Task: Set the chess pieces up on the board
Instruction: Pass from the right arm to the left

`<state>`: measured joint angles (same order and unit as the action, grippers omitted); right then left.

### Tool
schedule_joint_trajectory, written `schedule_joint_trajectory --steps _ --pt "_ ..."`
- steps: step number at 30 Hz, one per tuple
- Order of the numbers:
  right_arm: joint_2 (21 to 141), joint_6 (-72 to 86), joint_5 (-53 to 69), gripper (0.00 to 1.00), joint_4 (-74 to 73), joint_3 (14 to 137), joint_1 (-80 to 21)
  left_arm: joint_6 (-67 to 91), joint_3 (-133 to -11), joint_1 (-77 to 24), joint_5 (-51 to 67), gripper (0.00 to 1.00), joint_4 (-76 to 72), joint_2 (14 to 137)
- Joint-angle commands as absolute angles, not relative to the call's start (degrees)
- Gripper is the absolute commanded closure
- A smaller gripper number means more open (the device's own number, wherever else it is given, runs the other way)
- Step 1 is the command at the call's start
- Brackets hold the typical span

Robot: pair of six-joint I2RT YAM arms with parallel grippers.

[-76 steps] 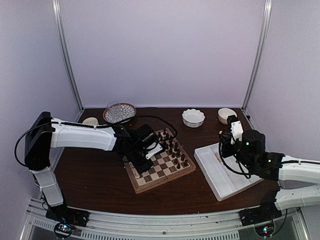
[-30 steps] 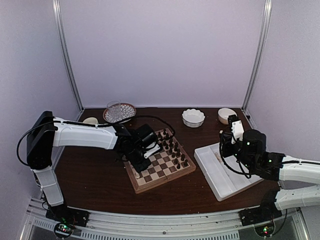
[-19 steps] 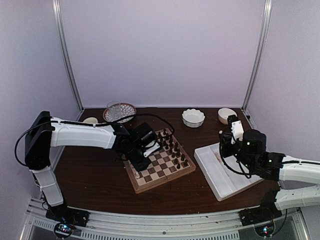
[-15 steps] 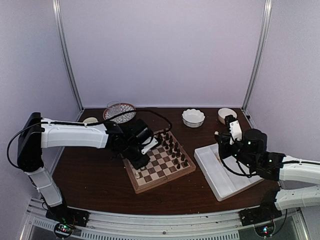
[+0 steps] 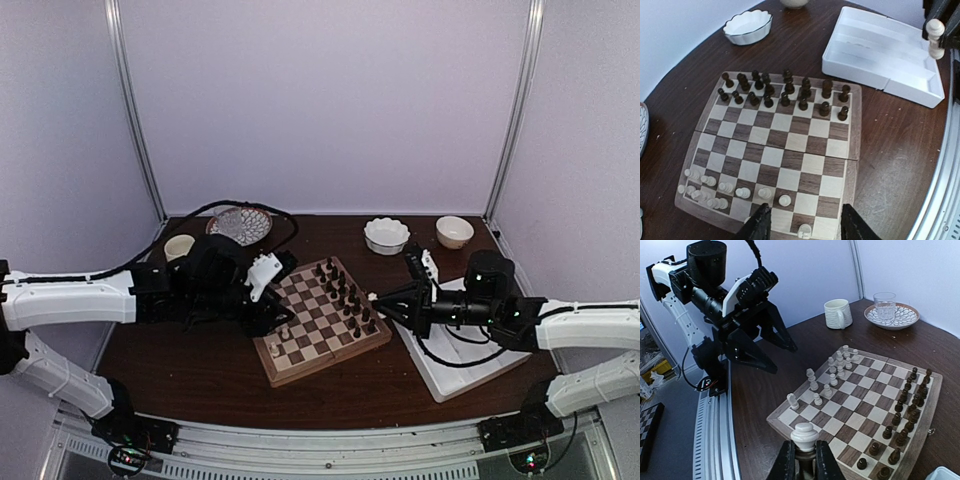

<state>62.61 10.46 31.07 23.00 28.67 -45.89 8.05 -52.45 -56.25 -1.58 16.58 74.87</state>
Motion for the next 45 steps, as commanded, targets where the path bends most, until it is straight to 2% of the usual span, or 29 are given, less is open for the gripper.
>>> schedule_joint_trajectory --steps 1,4,11,14,17,21,26,31,45 --pt "65.20 7.69 36.18 1.00 23.22 32.58 -49.34 9.82 -47.47 -56.40 8.35 0.49 1.24 72.83" --pt "66.71 3.96 31.20 1.00 19.64 34.60 -52.88 12.66 -44.80 -56.14 12.70 0.45 -6.06 72.92" --pt "70.00 1.40 27.39 1.00 17.85 36.45 -55.13 18.55 -43.78 -56.03 19.66 0.30 -12.53 73.41" --pt "70.39 -1.60 23.19 1.00 16.12 36.95 -56.73 21.48 -43.69 -55.98 20.21 0.28 -13.92 73.42" --pt "69.00 -6.96 6.20 1.00 13.51 36.44 -61.58 27.47 -44.62 -55.23 23.81 0.23 -15.63 75.93" --pt "66.16 -9.95 0.59 1.00 17.22 32.68 -63.98 32.12 -47.52 -54.79 30.32 0.23 -16.58 81.81" --pt "65.76 -13.74 -5.55 1.00 17.26 32.09 -66.58 34.77 -48.88 -54.76 34.36 0.30 -19.33 87.00" --pt "68.23 -17.15 -11.18 1.00 17.18 32.92 -69.91 36.32 -49.90 -54.73 37.51 0.30 -19.91 89.00" --pt "71.34 -18.93 -13.56 1.00 16.38 34.83 -72.76 37.73 -51.42 -54.91 39.38 0.47 -19.94 91.79"
